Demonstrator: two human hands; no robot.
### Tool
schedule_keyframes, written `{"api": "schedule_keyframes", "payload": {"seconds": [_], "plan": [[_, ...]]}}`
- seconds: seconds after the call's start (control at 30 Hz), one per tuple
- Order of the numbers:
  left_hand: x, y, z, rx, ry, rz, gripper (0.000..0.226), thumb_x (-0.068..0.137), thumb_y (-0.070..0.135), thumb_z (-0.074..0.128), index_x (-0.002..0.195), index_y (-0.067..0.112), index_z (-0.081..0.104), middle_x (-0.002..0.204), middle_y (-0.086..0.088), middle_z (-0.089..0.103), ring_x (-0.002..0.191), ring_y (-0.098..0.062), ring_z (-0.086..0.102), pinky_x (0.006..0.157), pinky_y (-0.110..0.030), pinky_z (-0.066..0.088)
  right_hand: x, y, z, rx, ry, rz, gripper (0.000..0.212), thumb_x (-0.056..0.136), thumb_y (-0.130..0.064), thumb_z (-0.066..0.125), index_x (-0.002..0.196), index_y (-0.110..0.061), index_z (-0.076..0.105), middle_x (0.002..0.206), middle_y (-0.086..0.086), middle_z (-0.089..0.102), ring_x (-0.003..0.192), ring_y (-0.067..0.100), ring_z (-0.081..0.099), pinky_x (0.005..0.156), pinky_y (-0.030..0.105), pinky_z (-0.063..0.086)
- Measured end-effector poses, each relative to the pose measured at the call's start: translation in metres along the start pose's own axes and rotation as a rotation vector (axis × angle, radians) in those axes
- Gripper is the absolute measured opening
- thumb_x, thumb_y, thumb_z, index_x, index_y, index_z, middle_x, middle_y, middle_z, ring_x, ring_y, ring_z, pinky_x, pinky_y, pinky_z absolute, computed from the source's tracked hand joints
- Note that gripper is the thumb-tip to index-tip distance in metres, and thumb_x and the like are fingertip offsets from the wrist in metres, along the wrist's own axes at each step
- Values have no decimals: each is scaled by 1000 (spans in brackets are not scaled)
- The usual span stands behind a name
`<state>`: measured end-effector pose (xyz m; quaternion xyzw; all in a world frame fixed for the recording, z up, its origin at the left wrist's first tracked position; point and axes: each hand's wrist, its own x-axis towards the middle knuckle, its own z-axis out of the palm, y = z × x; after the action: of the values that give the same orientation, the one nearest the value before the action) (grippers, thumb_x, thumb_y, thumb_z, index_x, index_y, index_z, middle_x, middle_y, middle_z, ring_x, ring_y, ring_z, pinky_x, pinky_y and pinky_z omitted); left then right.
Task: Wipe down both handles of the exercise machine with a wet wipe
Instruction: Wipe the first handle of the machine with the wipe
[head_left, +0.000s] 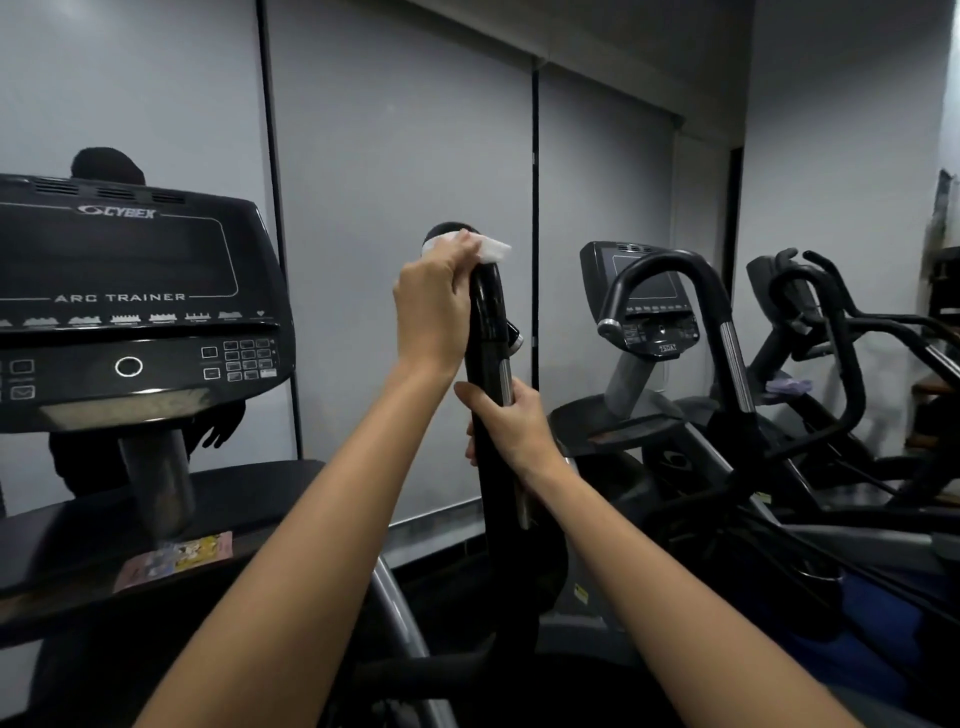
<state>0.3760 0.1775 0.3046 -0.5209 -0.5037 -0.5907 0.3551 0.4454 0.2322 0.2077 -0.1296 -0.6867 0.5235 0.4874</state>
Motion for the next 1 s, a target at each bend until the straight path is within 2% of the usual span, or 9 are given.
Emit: {"api": "schedule_keyframes", "payload": {"seconds": [0.07,0.13,0.2,0.27,0.33,0.43,0.67,0.83,1.0], "plan": [[-12,-2,-6,45,-38,70,34,88,2,47,101,22,71,103,8,70,94,-5,63,77,-9,41,1,2,0,0,1,-3,24,84,-24,68,76,-12,48,63,17,49,43,25,52,44,29,46],[-32,-7,-16,71,-81,164,31,86,-1,50,100,18,70,96,7,69,89,1,58,75,-3,40,0,3,2,13,2,7,24,84,-25,68,76,-12,49,65,18,49,47,26,51,44,28,46],[-52,-12,-24,28,-122,225,26,86,-1,53,101,11,71,104,0,72,96,0,61,83,-8,45,1,2,2,23,14,12,24,84,-25,68,75,-13,49,65,18,49,46,26,51,43,28,46],[-54,-15,-29,-84,-130,157,24,89,1,54,98,12,72,101,3,73,90,-4,67,82,-17,51,1,1,1,30,24,7,24,84,-23,68,76,-13,49,61,17,49,41,25,50,43,28,45],[-32,-19,-26,-214,28,-64,20,91,9,57,103,15,72,95,4,73,81,-1,65,76,-15,51,1,1,1,32,23,9,23,85,-22,68,77,-13,48,59,14,49,38,24,49,42,29,45],[11,-21,-16,-316,148,-310,24,89,17,62,110,7,69,103,-3,71,92,-7,66,89,-24,53,1,0,0,24,13,17,23,86,-23,67,80,-13,47,59,13,50,38,23,50,42,29,45],[-10,-13,1,-289,66,-285,22,90,11,61,110,9,70,108,-3,71,101,-10,66,94,-22,50,-1,2,0,13,8,25,23,85,-23,68,81,-13,47,60,13,50,41,25,50,43,30,47],[-35,-16,-17,-335,6,-177,21,89,10,60,108,8,70,100,7,69,94,-3,67,88,-21,53,-2,0,4,9,47,15,25,85,-21,67,76,-12,46,57,14,48,36,24,49,41,29,45],[24,-33,-15,-266,138,-265,21,90,16,60,106,8,71,102,-7,73,94,-14,69,89,-28,54,-2,-3,3,8,46,23,23,86,-22,66,79,-14,46,59,13,49,36,23,48,40,27,44]]}}
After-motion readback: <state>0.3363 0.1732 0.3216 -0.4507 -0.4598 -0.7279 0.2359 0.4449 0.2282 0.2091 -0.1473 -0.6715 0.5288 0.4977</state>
